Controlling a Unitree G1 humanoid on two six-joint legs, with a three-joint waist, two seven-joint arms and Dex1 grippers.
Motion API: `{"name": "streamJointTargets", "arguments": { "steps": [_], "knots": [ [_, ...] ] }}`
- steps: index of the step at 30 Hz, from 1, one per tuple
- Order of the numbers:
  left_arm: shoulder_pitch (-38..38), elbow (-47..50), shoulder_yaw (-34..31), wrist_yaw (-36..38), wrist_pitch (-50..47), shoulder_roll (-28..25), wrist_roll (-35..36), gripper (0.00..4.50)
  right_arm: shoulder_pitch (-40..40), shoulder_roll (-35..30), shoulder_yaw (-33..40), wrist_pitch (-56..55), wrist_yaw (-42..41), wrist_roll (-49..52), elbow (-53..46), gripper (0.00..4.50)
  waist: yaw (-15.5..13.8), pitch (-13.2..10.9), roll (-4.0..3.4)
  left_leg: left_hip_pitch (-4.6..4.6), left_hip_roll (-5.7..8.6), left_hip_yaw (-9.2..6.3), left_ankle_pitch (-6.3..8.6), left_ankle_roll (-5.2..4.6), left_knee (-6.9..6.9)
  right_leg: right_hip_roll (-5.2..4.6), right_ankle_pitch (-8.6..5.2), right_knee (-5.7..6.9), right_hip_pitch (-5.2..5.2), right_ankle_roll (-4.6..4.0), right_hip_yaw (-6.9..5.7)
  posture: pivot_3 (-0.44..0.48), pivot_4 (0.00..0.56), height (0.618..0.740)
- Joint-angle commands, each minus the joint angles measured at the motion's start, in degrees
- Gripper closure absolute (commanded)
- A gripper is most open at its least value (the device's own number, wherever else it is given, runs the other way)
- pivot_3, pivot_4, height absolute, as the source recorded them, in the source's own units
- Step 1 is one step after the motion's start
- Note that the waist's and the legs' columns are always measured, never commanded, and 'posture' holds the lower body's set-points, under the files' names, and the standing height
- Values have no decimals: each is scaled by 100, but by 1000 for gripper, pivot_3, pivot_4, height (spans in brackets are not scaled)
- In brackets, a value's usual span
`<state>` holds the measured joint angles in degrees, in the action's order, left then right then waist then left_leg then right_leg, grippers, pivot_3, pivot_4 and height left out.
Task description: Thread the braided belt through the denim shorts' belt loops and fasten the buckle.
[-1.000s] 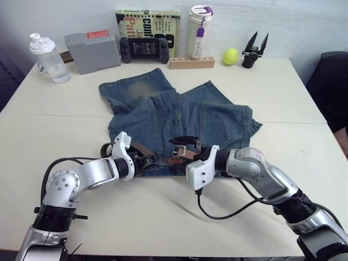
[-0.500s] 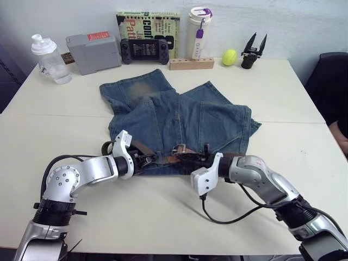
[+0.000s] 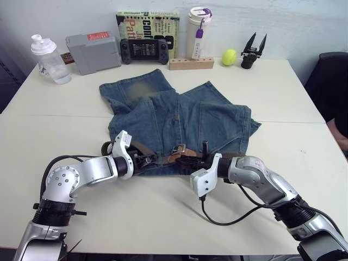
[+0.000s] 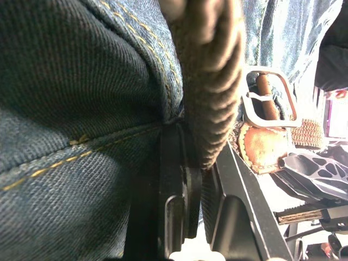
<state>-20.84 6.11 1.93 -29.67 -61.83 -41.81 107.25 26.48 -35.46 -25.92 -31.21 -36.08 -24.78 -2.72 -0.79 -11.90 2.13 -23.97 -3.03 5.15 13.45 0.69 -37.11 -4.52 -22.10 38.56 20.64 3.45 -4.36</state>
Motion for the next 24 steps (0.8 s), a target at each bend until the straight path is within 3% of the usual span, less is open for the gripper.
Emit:
{"name": "streamJointTargets", "arguments": {
  "steps": [1, 5, 11, 15, 16, 21, 24],
  "knots": [
    [83, -22, -38, 439, -375, -371, -413, 4500, 299, -61, 126, -232, -84, -56, -208, 4474, 20, -2, -2, 0, 1, 1, 0, 0, 2, -1, -1, 0, 0, -1, 0, 0, 150, 693],
    [-32, -225, -60, 832, -606, -635, -753, 4500, 780, -79, 25, -517, -217, -233, 19, 4474, 86, -3, -4, -5, 0, -1, -2, 3, 2, 0, -1, 2, 6, -2, 0, 0, 150, 693],
    [-108, -97, 22, 2017, -1129, -1156, -1766, 1939, 1628, -187, -159, -1097, -535, -246, 759, 4500, 125, -4, -6, 2, -1, 3, -5, 8, 2, 1, -2, 8, 7, -4, 2, 0, 150, 693],
    [106, 237, -402, 3252, -1252, -1787, -2200, 252, 2152, -211, -208, -1498, -679, -119, 1429, 4500, 224, -5, -6, 22, -4, 8, -8, 15, 10, 2, -10, 22, 0, -18, 5, 0, 150, 693],
    [182, 332, -488, 3524, -1245, -1903, -2291, 75, 2217, -215, -212, -1582, -698, -92, 1530, 4500, 254, -6, -8, 23, -4, 8, -8, 17, 13, 2, -12, 24, 2, -21, 5, 0, 150, 693],
    [764, 1214, -1103, 4911, -1339, -2496, -2367, 75, 2565, -363, -186, -1930, -1085, 456, 1817, 4500, 248, -21, -22, 30, -11, 16, -7, 29, 24, 4, -24, 43, 16, -39, 12, 0, 150, 693],
    [1071, 1599, -1394, 5537, -1266, -2675, -2521, 75, 2766, -519, -112, -1933, -1464, 947, 1847, 4500, 235, -23, -24, -37, -10, 20, -5, 31, 7, 2, -24, 66, 85, -40, 19, 0, 150, 693]
  ]
}}
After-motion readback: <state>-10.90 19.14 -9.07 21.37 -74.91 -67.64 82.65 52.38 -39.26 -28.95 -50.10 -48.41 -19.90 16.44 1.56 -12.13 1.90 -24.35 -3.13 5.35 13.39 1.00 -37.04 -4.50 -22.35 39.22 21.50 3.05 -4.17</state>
